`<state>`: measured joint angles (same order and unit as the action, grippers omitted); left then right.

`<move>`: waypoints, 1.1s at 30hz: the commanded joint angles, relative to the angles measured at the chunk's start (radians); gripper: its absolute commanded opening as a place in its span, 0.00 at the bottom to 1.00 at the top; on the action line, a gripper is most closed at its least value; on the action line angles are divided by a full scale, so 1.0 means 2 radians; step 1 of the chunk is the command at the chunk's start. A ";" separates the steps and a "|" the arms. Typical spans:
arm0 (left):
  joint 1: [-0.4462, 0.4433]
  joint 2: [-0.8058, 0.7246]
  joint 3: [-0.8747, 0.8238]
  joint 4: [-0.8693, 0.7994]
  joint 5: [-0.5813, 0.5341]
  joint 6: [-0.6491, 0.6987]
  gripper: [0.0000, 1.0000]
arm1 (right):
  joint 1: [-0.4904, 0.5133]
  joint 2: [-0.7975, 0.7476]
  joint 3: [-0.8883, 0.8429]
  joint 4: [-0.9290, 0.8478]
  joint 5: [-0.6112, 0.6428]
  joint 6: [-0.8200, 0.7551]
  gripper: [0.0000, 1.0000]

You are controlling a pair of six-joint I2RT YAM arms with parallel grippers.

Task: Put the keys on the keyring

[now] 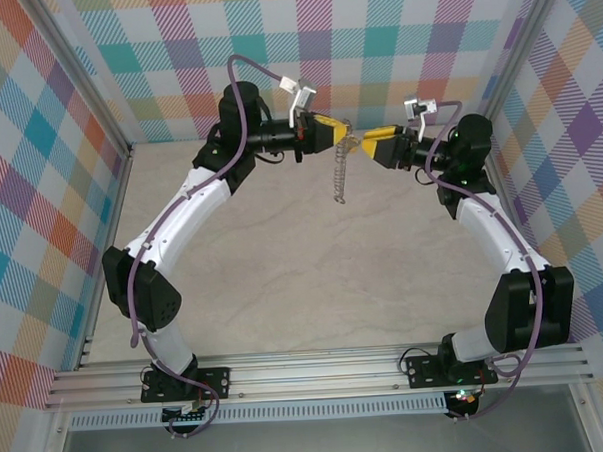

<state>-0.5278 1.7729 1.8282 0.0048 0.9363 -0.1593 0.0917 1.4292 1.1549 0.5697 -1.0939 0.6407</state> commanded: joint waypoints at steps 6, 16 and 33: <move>0.002 -0.014 0.000 0.057 0.010 -0.034 0.00 | 0.007 -0.011 -0.002 0.060 -0.040 0.017 0.54; 0.002 -0.008 0.000 0.063 0.012 -0.043 0.00 | 0.024 0.003 0.018 0.059 -0.043 0.014 0.51; 0.002 -0.005 -0.029 0.127 -0.009 -0.100 0.00 | 0.038 0.023 0.039 0.048 -0.031 0.011 0.14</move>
<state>-0.5278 1.7733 1.7908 0.1459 0.9306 -0.3027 0.1616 1.4696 1.2030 0.6502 -1.1542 0.6720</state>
